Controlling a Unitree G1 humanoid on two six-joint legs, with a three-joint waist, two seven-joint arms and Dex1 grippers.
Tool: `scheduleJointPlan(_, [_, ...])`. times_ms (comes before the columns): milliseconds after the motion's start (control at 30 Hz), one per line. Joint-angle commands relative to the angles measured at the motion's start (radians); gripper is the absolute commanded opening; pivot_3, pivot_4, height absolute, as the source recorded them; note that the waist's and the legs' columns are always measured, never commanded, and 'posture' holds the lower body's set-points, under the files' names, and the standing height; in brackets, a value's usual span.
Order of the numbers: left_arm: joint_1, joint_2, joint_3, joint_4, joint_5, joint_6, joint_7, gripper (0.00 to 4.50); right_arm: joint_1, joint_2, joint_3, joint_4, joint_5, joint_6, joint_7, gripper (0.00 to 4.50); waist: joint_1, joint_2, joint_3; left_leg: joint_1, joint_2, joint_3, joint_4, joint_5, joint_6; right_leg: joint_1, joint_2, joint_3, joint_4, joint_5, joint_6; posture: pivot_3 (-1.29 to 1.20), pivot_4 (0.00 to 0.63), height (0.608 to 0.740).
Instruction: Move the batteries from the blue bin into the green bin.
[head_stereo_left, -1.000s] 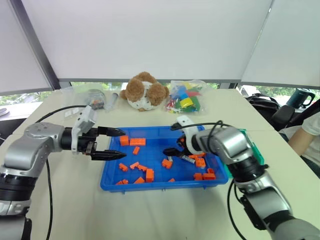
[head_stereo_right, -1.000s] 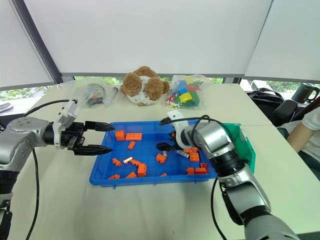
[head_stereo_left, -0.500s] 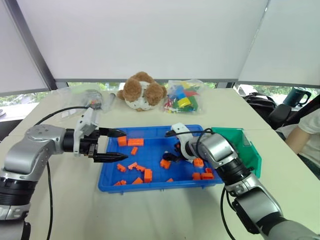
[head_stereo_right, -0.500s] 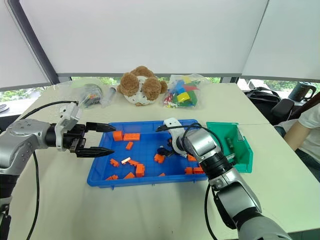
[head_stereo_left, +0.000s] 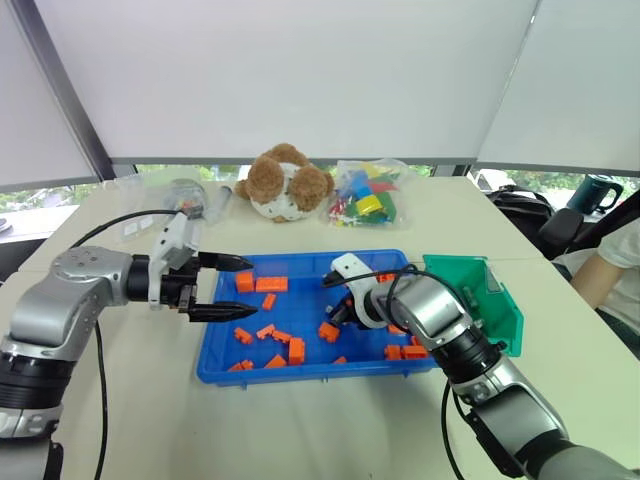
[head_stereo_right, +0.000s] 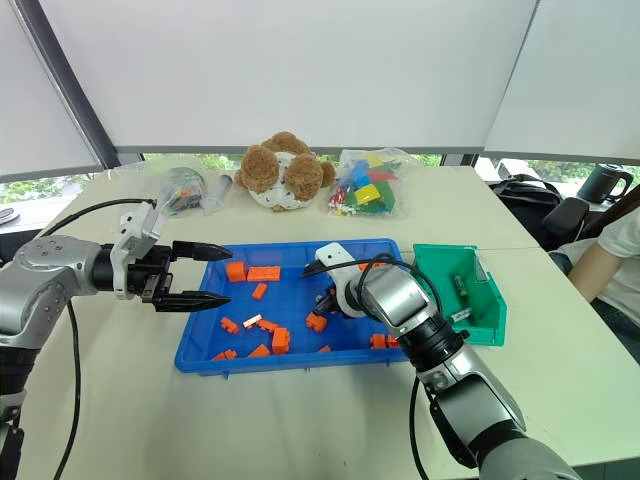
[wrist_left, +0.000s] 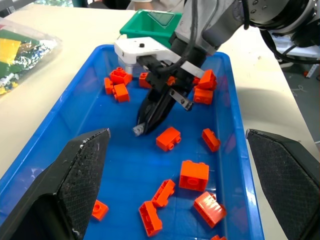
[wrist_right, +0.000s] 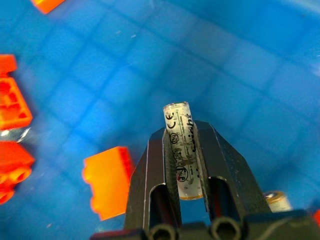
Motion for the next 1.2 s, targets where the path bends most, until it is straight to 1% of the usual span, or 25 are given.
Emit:
scheduleJointPlan(33, [-0.020, 0.008, 0.019, -0.012, -0.017, 0.006, -0.010, 4.50, -0.100, -0.065, -0.133, -0.136, 0.021, 0.044, -0.001, 0.03, 0.001, 0.000, 0.000, -0.001, 0.000, 0.000, 0.000, 0.000, 0.000, -0.001, 0.000, 0.000, 0.000, 0.000, 0.000, 0.00, 0.150, 0.733])
scheduleJointPlan(133, [-0.021, 0.009, 0.016, -0.010, -0.013, 0.003, -0.014, 4.50, -0.150, -0.211, -0.276, -0.186, 0.043, 0.077, 0.024, 0.03, 0.011, 0.000, 0.000, -0.002, 0.000, 0.000, 0.001, 0.000, 0.000, -0.002, 0.000, 0.000, 0.000, 0.000, 0.000, 0.00, 0.150, 0.733])
scheduleJointPlan(167, [-0.021, 0.008, 0.016, -0.010, -0.013, 0.002, -0.015, 4.50, -0.154, -0.259, -0.298, -0.191, 0.044, 0.081, 0.029, 0.03, 0.017, 0.000, 0.000, -0.003, 0.000, 0.000, 0.001, 0.000, 0.000, -0.002, 0.000, 0.000, 0.000, 0.000, 0.000, 0.00, 0.150, 0.733])
scheduleJointPlan(233, [-0.024, 0.003, 0.011, -0.002, -0.006, -0.006, -0.018, 4.50, -0.113, -0.427, -0.325, -0.195, 0.023, 0.067, 0.051, 0.03, 0.028, 0.000, 0.000, -0.003, 0.000, 0.000, 0.000, 0.000, 0.000, -0.001, 0.000, 0.000, -0.002, 0.000, 0.000, 0.00, 0.150, 0.733])
scheduleJointPlan(300, [-0.029, -0.002, 0.005, 0.007, 0.002, -0.012, -0.020, 4.50, -0.065, -0.526, -0.348, -0.201, 0.026, 0.067, 0.065, 0.03, 0.030, -0.001, -0.001, -0.003, 0.000, 0.000, 0.000, 0.000, 0.001, -0.001, 0.000, 0.000, -0.003, 0.000, 0.000, 0.00, 0.150, 0.733])
scheduleJointPlan(400, [-0.039, -0.010, -0.006, 0.021, 0.011, -0.023, -0.024, 4.50, 0.020, -0.597, -0.383, -0.214, 0.038, 0.075, 0.069, 0.03, 0.020, -0.001, -0.001, -0.002, 0.000, 0.000, 0.000, 0.000, 0.001, -0.001, 0.000, 0.000, -0.002, 0.000, 0.000, 0.00, 0.150, 0.733])
scheduleJointPlan(533, [-0.049, -0.020, -0.018, 0.031, 0.020, -0.031, -0.028, 4.50, 0.107, -0.618, -0.409, -0.245, 0.051, 0.080, 0.067, 0.03, 0.010, 0.000, 0.000, 0.000, 0.000, 0.000, 0.000, 0.000, 0.000, -0.001, 0.001, 0.001, 0.000, 0.000, 0.000, 0.00, 0.150, 0.733])
scheduleJointPlan(600, [-0.055, -0.025, -0.021, 0.036, 0.024, -0.033, -0.028, 4.50, 0.162, -0.612, -0.422, -0.264, 0.064, 0.086, 0.072, 1.08, 0.012, 0.000, 0.000, 0.000, 0.000, 0.000, 0.000, 0.000, 0.000, -0.001, 0.000, 0.001, 0.000, 0.000, 0.000, 0.00, 0.150, 0.733])
scheduleJointPlan(633, [-0.057, -0.027, -0.023, 0.037, 0.025, -0.034, -0.029, 4.50, 0.181, -0.611, -0.425, -0.270, 0.068, 0.086, 0.073, 1.50, 0.014, 0.000, 0.000, 0.000, 0.000, 0.000, 0.000, 0.000, 0.000, -0.001, 0.000, 0.001, 0.000, 0.000, 0.000, 0.00, 0.150, 0.733])
scheduleJointPlan(700, [-0.059, -0.027, -0.024, 0.041, 0.027, -0.037, -0.031, 4.50, 0.212, -0.607, -0.431, -0.278, 0.075, 0.081, 0.072, 2.56, 0.019, 0.000, 0.000, 0.000, 0.000, 0.000, 0.000, 0.000, 0.000, -0.001, 0.000, 0.001, -0.001, 0.000, 0.000, 0.00, 0.150, 0.733])
scheduleJointPlan(733, [-0.061, -0.027, -0.024, 0.044, 0.028, -0.038, -0.032, 4.50, 0.220, -0.611, -0.431, -0.280, 0.075, 0.076, 0.070, 3.02, 0.021, 0.000, 0.000, 0.000, 0.000, 0.000, 0.000, 0.000, 0.000, -0.001, 0.000, 0.001, -0.001, 0.000, 0.000, 0.00, 0.150, 0.733])
scheduleJointPlan(800, [-0.064, -0.026, -0.025, 0.047, 0.029, -0.039, -0.035, 4.50, 0.211, -0.621, -0.436, -0.292, 0.088, 0.076, 0.078, 4.07, 0.024, 0.000, 0.000, 0.000, 0.000, 0.001, 0.000, 0.000, 0.000, -0.001, 0.000, 0.001, -0.001, 0.000, 0.000, 0.00, 0.150, 0.733])
scheduleJointPlan(833, [-0.066, -0.026, -0.025, 0.047, 0.030, -0.038, -0.036, 4.50, 0.195, -0.622, -0.437, -0.303, 0.099, 0.073, 0.086, 4.47, 0.024, 0.000, 0.000, 0.000, 0.000, 0.001, 0.001, 0.000, 0.000, -0.001, 0.000, 0.001, -0.001, 0.000, 0.000, 0.00, 0.150, 0.733])
scheduleJointPlan(933, [-0.067, -0.025, -0.025, 0.049, 0.030, -0.038, -0.037, 4.50, 0.142, -0.587, -0.445, -0.373, 0.176, 0.086, 0.139, 4.47, 0.023, 0.000, 0.000, 0.000, 0.000, 0.001, 0.001, 0.000, 0.000, -0.001, 0.000, 0.001, 0.000, 0.000, 0.000, 0.00, 0.150, 0.733])
scheduleJointPlan(1033, [-0.070, -0.028, -0.026, 0.048, 0.031, -0.037, -0.035, 4.50, 0.110, -0.523, -0.401, -0.474, 0.287, 0.127, 0.197, 4.47, 0.023, 0.000, 0.000, 0.000, 0.000, 0.000, 0.000, 0.000, 0.000, -0.001, 0.001, 0.001, 0.000, 0.000, 0.000, 0.00, 0.150, 0.733])
scheduleJointPlan(1067, [-0.072, -0.030, -0.027, 0.048, 0.031, -0.036, -0.033, 4.50, 0.106, -0.504, -0.369, -0.488, 0.300, 0.132, 0.200, 4.47, 0.024, 0.000, 0.000, 0.000, 0.000, 0.000, 0.000, 0.000, 0.000, -0.001, 0.001, 0.001, 0.000, 0.000, 0.000, 0.00, 0.150, 0.733])
scheduleJointPlan(1167, [-0.075, -0.035, -0.028, 0.047, 0.032, -0.036, -0.031, 4.50, 0.112, -0.493, -0.286, -0.502, 0.297, 0.102, 0.198, 4.47, 0.029, 0.000, 0.000, -0.001, 0.000, 0.000, 0.001, 0.000, 0.000, -0.001, 0.000, 0.001, 0.000, 0.000, 0.000, 0.00, 0.150, 0.733])
scheduleJointPlan(1200, [-0.074, -0.036, -0.028, 0.045, 0.032, -0.036, -0.029, 4.50, 0.110, -0.468, -0.256, -0.489, 0.294, 0.088, 0.192, 4.47, 0.032, 0.000, 0.000, -0.001, 0.000, 0.000, 0.001, 0.000, 0.000, -0.001, 0.000, 0.001, 0.000, 0.000, 0.000, 0.00, 0.150, 0.733])
